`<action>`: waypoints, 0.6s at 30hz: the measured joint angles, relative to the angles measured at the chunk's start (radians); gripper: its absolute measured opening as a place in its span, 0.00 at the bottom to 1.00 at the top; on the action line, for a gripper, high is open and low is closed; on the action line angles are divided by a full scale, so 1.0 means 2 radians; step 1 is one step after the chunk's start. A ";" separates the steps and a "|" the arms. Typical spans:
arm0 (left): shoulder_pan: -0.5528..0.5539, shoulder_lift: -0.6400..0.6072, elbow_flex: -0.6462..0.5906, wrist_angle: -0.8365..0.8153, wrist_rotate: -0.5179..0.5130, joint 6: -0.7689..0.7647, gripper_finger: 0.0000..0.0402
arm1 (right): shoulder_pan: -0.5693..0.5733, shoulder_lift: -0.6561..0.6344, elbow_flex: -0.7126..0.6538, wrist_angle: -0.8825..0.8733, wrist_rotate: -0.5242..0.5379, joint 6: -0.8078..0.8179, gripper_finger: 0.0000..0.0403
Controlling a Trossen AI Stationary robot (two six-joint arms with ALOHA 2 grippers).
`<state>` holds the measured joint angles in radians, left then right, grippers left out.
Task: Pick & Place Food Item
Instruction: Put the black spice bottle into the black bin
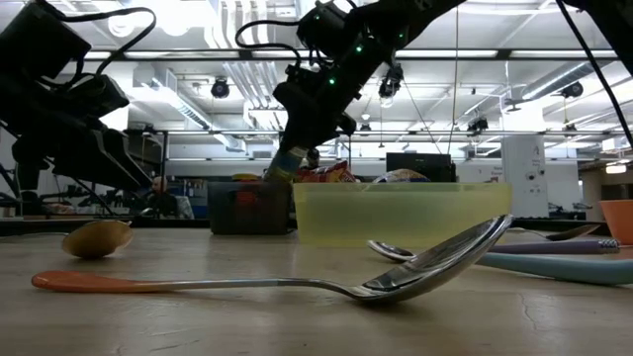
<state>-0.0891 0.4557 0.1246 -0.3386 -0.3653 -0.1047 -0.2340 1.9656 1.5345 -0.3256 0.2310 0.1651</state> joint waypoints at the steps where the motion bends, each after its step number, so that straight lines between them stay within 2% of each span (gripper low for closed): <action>1: 0.000 0.000 0.000 0.000 0.000 0.000 0.79 | 0.000 0.000 0.000 0.002 0.000 0.000 0.54; 14: 0.000 0.000 0.000 0.000 0.000 0.000 0.79 | -0.001 0.015 -0.001 0.018 0.004 -0.003 0.54; 18: 0.000 0.000 0.000 -0.001 0.000 0.000 0.79 | -0.002 0.023 -0.001 -0.001 0.004 0.011 0.54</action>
<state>-0.0887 0.4553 0.1248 -0.3408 -0.3649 -0.1047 -0.2375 2.0121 1.5326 -0.3274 0.2382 0.1879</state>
